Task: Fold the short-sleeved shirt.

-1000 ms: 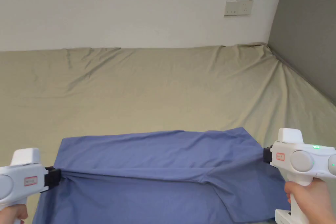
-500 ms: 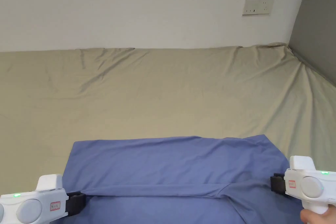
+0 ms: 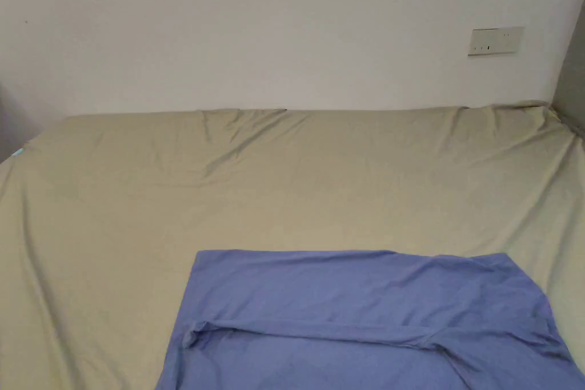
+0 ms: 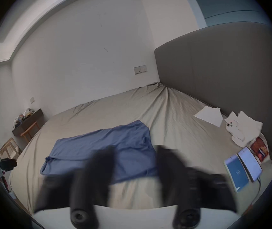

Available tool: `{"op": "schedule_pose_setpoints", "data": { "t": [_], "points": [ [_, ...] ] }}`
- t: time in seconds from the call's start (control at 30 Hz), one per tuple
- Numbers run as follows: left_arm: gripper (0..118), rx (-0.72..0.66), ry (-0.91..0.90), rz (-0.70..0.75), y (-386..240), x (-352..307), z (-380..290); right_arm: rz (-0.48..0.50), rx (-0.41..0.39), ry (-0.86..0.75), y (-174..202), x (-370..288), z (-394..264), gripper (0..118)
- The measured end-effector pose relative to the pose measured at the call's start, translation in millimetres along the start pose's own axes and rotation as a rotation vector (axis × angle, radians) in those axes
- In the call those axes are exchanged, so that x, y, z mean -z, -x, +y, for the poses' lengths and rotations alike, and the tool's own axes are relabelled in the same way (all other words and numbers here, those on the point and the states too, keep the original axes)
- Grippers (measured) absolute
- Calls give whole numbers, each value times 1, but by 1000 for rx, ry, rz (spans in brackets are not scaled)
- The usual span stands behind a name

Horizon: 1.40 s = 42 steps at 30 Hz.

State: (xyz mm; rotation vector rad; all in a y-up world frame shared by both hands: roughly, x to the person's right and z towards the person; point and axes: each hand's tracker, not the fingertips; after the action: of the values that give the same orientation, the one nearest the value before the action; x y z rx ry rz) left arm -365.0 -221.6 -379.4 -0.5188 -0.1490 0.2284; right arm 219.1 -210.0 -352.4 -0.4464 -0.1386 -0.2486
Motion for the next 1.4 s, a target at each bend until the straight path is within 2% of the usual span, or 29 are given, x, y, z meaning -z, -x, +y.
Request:
{"op": "schedule_pose_setpoints", "data": {
  "t": [0.03,0.07,0.1,0.13,0.2,0.3,0.33,0.37,0.4,0.43,0.47,0.53,0.57,0.6,0.7,0.73,0.77,0.8,0.83,0.87,0.9,0.93,0.97,1.03,1.17,1.3,1.33,1.37,1.4],
  "points": [
    [0,18,26,43,0,-5,-8,-40,2,-4,0,-10,-6,1],
    [0,42,34,79,0,-9,-16,-69,-1,-15,1,-21,-13,0],
    [0,39,38,95,-1,-10,-23,-53,-4,0,-1,-28,-19,0],
    [0,-4,60,65,4,-9,-25,-47,-24,38,0,-31,-22,0],
    [0,-119,84,1,16,0,-27,-63,-11,35,0,-41,-32,0],
    [0,-110,112,11,23,32,-23,-57,75,81,-3,-42,-34,0],
    [0,-101,116,4,26,44,-20,-49,104,52,-4,-44,-35,0],
    [6,-123,168,-18,32,64,-13,-49,93,59,-3,-44,-34,0],
    [35,-103,204,-17,35,83,-10,-57,84,66,-1,-40,-30,0],
    [82,-71,210,13,35,100,-10,-74,60,65,2,-41,-30,0],
    [118,-18,228,29,35,116,-10,-74,49,68,3,-40,-29,0],
    [102,39,304,15,38,150,-13,-67,50,87,3,-35,-26,0],
    [98,27,280,9,39,160,-12,-61,56,93,3,-34,-26,0],
    [98,39,307,51,39,172,-13,-65,59,101,5,-32,-27,0],
    [98,89,402,42,44,206,-16,-73,54,127,2,-27,-30,0],
    [96,96,410,52,44,211,-20,-68,57,141,2,-26,-31,0],
    [89,93,429,77,45,214,-23,-66,56,149,3,-26,-33,0],
    [78,82,441,87,47,216,-25,-70,53,154,0,-24,-34,0],
    [58,62,438,112,49,215,-26,-75,46,163,0,-23,-36,0],
    [23,69,389,138,49,211,-25,-77,42,171,0,-22,-37,0],
    [9,8,353,52,57,202,-23,-78,42,178,0,-21,-39,0],
    [9,-80,336,-21,57,199,-21,-78,42,190,-10,-13,-48,0],
    [9,-21,330,40,52,197,-21,-79,42,199,-11,-10,-50,0],
    [9,69,308,30,42,190,-19,-80,27,217,-11,1,-55,0],
    [8,1,309,26,45,190,-11,-72,20,261,-22,46,-59,0],
    [8,-23,271,20,40,183,-3,-117,95,306,-43,122,-52,3],
    [8,-14,263,19,38,181,0,-102,103,317,-60,146,-55,19],
    [8,-6,262,19,36,179,4,-85,125,333,-65,165,-53,68],
    [8,1,258,13,35,177,6,-95,118,358,-67,183,-51,103]
  ]
}}
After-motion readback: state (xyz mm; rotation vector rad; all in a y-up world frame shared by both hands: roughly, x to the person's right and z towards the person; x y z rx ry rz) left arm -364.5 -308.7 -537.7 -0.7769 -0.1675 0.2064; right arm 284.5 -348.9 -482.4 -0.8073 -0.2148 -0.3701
